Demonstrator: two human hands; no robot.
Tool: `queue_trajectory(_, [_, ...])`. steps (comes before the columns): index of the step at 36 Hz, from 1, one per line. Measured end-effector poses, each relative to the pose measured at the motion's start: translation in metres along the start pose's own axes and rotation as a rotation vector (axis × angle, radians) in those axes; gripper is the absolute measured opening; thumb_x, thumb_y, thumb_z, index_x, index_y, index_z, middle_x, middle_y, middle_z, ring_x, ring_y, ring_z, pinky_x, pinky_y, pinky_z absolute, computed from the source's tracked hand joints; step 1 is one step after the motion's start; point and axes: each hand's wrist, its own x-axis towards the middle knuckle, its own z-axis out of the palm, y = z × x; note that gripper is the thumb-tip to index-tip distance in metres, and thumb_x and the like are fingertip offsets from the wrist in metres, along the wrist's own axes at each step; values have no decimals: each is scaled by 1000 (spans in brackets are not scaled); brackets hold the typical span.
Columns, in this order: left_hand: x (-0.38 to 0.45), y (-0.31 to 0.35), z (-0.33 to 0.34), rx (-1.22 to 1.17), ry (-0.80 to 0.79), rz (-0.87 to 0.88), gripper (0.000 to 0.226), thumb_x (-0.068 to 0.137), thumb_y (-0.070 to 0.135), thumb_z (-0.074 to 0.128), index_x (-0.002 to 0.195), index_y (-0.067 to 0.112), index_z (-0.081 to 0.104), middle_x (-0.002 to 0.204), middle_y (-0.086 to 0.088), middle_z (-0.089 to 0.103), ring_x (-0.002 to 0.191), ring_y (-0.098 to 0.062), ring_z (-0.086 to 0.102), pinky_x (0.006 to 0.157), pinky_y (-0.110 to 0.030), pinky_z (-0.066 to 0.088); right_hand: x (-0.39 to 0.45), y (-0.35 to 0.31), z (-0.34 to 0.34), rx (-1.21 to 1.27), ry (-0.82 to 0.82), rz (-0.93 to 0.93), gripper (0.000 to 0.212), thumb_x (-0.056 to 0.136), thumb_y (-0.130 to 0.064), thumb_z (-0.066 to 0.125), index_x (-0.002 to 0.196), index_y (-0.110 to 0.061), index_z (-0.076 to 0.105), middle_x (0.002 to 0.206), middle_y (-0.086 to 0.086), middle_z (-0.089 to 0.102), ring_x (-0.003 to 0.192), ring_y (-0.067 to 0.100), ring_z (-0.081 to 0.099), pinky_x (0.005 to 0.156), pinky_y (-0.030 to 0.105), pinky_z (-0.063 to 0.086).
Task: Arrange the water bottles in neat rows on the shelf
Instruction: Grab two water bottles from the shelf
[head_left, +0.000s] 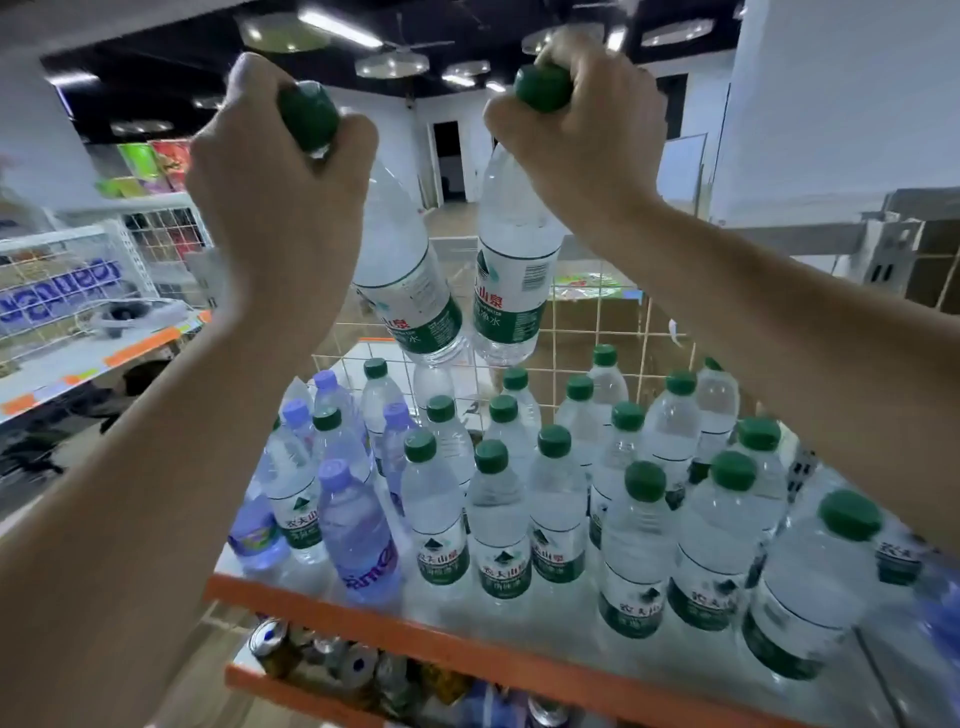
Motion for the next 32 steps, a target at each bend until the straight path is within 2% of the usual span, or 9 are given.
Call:
queue_trajectory(2, [-3,-10,10,2,-51,-19,16,84,33,53,83,18,47,61,16,36,53,3,33,52,-18,29,7,8,20,-10,-9,-7,26,70,-39,55,61,-29,33,54,-15,38,51,-3,36,51,13,30])
queue_trajectory(6, [-7,-23,32,74,-154,-72,18,88,32,52,90,18,42,64,17,33,60,-10,36,64,-20,24,17,25,51,-86,-48,-27,28,72,-39,56,62,-30,32,54,-15,37,49,-3,35,47,9,26])
queue_trajectory(9, [-4,-44,53,90,-257,-111,18,90,33,55,91,19,43,64,15,36,67,-14,41,56,-25,23,23,39,71,-137,-76,-27,24,73,-41,55,65,-30,35,57,-15,38,52,-4,35,50,11,27])
queue_trajectory(11, [-3,-57,66,69,-347,-129,18,90,33,56,91,18,45,66,10,42,71,-17,44,52,-26,26,26,50,84,-163,-108,-28,17,75,-40,56,70,-29,43,58,-15,41,53,-4,37,50,15,31])
queue_trajectory(13, [-4,-70,81,81,-447,-120,19,91,34,56,92,17,47,75,1,48,74,-22,46,59,-28,29,26,59,97,-195,-142,-40,15,77,-38,58,78,-25,51,61,-13,47,56,1,43,51,21,33])
queue_trajectory(19, [-17,-105,119,123,-826,-85,32,91,41,58,93,12,45,86,-7,52,77,-26,46,64,-31,32,8,90,132,-391,-298,-30,27,83,-42,62,93,-17,61,74,-4,57,68,17,54,59,25,36])
queue_trajectory(22, [-28,-121,139,101,-1016,-31,31,90,40,60,98,11,50,91,-7,58,80,-26,53,65,-32,40,1,103,143,-501,-436,17,31,85,-45,61,93,-15,62,75,1,61,68,19,55,54,24,35])
queue_trajectory(26, [-41,-133,159,132,-1236,60,27,91,36,60,99,12,52,93,-8,59,80,-25,53,67,-32,43,-5,121,157,-617,-684,123,30,81,-50,62,91,-21,64,84,2,66,77,22,60,64,30,48])
queue_trajectory(32, [-61,-147,179,78,-1538,154,12,87,18,61,90,18,49,88,-3,57,84,-25,54,69,-30,43,-24,140,169,-712,-1110,239,31,81,-49,68,87,-19,61,78,-3,58,69,13,51,52,26,33])
